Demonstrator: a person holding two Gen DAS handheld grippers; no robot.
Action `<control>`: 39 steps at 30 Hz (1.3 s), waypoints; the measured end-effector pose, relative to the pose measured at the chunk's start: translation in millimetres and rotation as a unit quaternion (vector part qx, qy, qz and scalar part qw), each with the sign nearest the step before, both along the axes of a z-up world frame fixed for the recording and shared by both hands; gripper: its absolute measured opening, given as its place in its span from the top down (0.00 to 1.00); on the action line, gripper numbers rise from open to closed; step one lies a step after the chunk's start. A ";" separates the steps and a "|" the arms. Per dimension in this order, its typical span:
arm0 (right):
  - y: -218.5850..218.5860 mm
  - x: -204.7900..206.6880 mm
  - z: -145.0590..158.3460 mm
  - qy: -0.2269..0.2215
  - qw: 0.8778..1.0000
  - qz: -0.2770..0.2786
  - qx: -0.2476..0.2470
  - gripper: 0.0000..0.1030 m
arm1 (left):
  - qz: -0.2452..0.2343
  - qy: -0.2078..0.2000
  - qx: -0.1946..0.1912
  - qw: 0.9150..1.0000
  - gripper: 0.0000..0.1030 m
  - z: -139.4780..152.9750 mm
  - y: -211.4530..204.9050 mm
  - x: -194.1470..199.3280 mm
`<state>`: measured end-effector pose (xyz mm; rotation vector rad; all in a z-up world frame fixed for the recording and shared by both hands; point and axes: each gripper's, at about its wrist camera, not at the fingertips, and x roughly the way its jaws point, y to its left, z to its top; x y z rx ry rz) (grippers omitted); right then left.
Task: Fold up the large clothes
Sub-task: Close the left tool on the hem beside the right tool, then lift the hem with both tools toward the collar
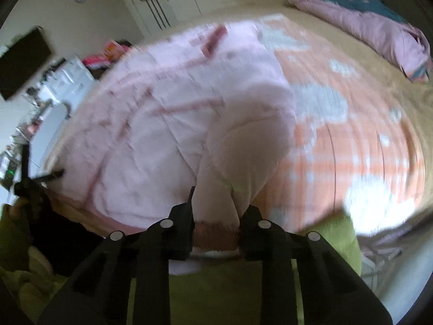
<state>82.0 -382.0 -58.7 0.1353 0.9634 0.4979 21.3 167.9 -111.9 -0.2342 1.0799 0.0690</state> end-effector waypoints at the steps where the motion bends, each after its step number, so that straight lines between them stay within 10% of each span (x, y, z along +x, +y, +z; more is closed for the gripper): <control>1: -1.2 2.3 9.2 -0.012 1.000 0.004 0.016 0.79 | -0.001 0.000 0.000 1.000 0.08 -0.1 -0.3 -0.8; 8: 4.3 27.2 46.0 -0.052 0.996 0.018 0.068 0.79 | -0.018 -0.032 -0.016 0.999 0.16 8.2 -6.0 -9.6; 13: 8.9 41.2 50.8 -0.051 0.996 0.026 0.066 0.78 | -0.022 -0.055 -0.012 0.998 0.72 14.9 -8.4 -11.6; 19: 6.5 36.5 39.4 -0.035 0.996 0.014 0.077 0.71 | -0.022 -0.082 -0.032 0.996 0.89 20.2 -5.9 -13.8; 30: 15.7 29.5 -9.9 0.052 0.997 0.004 0.054 0.47 | -0.027 -0.135 -0.056 0.989 0.92 46.2 -5.7 -12.3; 39: 14.6 28.2 14.9 0.012 0.996 0.013 0.086 0.72 | -0.025 -0.156 -0.064 0.985 0.92 62.5 -2.2 -7.9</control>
